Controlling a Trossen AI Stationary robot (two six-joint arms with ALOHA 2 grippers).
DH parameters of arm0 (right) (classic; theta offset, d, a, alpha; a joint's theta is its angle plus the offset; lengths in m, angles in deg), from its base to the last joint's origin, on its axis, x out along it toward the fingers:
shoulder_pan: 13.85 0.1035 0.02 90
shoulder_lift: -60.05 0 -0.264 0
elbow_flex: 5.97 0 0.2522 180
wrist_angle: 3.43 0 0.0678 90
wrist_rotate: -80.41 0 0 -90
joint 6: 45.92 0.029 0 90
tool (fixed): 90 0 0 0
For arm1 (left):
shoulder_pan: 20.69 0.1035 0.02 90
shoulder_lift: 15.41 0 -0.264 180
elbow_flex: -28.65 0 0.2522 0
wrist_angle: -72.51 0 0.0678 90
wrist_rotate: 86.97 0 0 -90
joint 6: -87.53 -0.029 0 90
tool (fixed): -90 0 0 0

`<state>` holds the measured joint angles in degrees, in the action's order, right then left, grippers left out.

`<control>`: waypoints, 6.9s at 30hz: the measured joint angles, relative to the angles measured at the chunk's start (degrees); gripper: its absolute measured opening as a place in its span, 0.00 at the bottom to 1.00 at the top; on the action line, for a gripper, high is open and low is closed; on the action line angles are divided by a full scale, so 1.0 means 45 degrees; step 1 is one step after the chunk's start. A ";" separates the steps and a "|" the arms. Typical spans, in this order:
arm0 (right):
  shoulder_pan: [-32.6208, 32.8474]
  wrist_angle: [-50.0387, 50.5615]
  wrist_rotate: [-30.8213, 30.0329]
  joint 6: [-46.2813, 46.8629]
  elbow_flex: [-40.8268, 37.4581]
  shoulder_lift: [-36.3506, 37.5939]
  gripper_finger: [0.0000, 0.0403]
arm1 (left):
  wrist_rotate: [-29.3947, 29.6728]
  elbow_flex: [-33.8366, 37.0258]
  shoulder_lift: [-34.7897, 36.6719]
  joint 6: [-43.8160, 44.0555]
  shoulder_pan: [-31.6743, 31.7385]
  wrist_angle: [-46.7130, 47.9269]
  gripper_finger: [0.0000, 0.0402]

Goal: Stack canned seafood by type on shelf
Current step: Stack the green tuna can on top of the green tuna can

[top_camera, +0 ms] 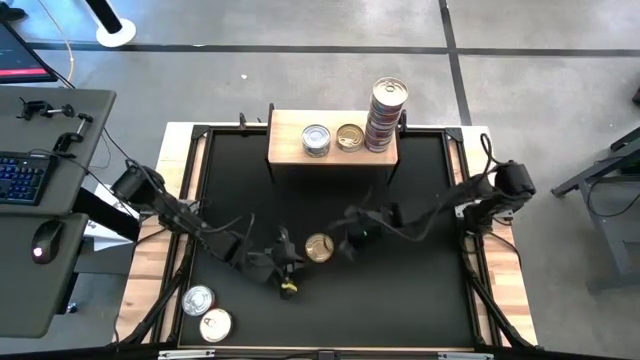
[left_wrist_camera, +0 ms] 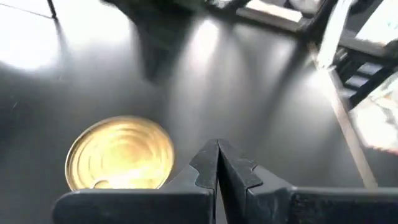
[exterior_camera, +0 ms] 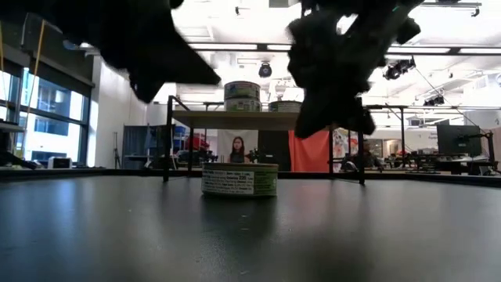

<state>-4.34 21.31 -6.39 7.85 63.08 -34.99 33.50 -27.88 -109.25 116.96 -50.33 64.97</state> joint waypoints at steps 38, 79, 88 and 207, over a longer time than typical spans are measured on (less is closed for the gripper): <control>-0.0582 -0.1297 -0.0665 0.1121 -0.0005 -0.1928 0.00 | 0.0055 0.1124 -0.2158 0.0484 0.1340 -0.3509 0.00; 0.0024 -0.2333 0.0373 0.2659 0.0440 -0.1955 0.00 | -0.0365 0.2426 -0.2366 -0.1892 0.1093 -0.4263 0.00; 0.0720 -0.2296 0.0665 0.2654 0.1112 -0.1933 0.00 | -0.0029 0.2431 -0.2395 -0.1886 0.0835 -0.4200 0.00; 0.1007 0.8331 -0.4889 -1.4903 1.1458 -0.1859 0.29 | 0.5483 0.4106 0.6318 0.2105 -0.0992 0.2743 0.00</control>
<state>0.19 58.80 -28.39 -59.21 114.64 -43.36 58.17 -9.40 -80.81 126.44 -54.79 77.31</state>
